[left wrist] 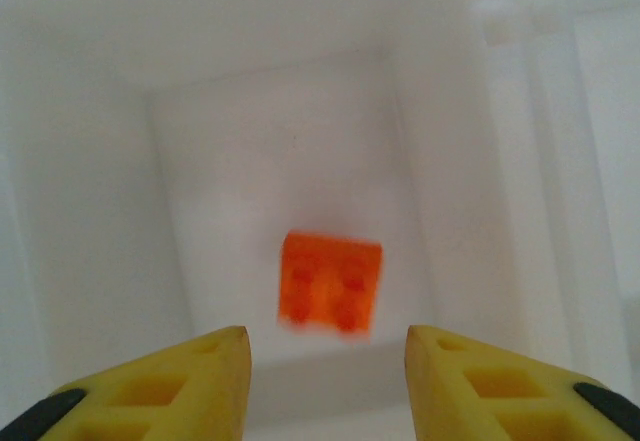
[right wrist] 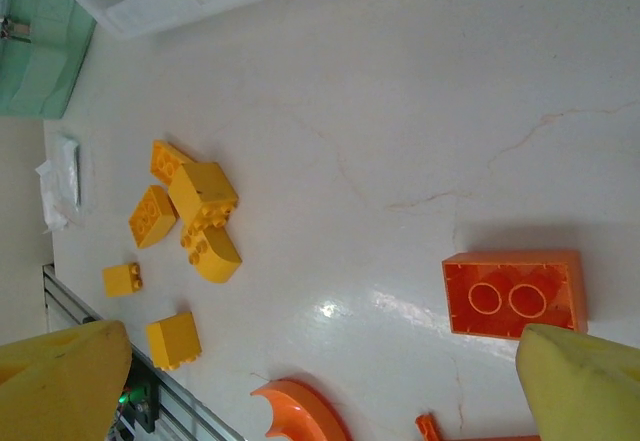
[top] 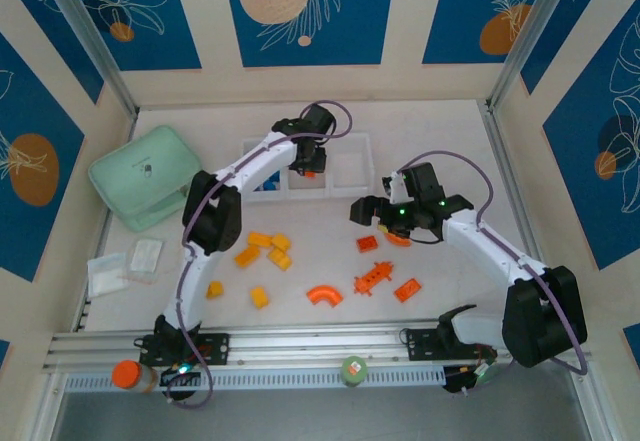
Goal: Sort the legos into containers by color
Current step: Place the lego in the container.
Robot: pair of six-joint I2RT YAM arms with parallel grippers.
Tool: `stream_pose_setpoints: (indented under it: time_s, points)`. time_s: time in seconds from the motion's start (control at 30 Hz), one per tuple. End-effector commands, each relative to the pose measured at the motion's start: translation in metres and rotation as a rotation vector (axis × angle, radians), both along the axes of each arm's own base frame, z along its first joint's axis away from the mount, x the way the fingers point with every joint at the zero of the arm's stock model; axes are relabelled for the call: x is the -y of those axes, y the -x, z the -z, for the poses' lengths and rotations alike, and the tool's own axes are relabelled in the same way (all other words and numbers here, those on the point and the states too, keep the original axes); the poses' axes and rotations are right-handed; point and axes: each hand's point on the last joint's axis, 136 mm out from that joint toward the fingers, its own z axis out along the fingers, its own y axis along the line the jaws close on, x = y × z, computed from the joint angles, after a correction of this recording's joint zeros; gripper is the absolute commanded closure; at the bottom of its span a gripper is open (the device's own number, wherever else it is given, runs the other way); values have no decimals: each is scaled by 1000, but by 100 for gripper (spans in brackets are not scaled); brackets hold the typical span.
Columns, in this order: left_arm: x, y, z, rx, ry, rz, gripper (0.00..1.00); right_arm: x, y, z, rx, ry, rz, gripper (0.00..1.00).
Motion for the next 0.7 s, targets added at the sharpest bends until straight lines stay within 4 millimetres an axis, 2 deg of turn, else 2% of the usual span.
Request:
stream_pose_setpoints:
  time_s: [0.0,0.13,0.27,0.4,0.67]
  points:
    - [-7,-3,-24,35,-15,10,53,-4,-3,-15,28,-24,-22,1]
    - [-12,4,-38,36,-15,14,52,-2,-2,-18,42,-16,-15,1]
    - [-9,21,-58,40,42,46,53,-3,3,-19,24,-20,-24,1]
    - [-8,50,-75,57,122,96,52,-7,12,-18,7,-1,-53,1]
    - [-25,131,-65,13,183,162,52,-10,30,-15,-17,11,-80,1]
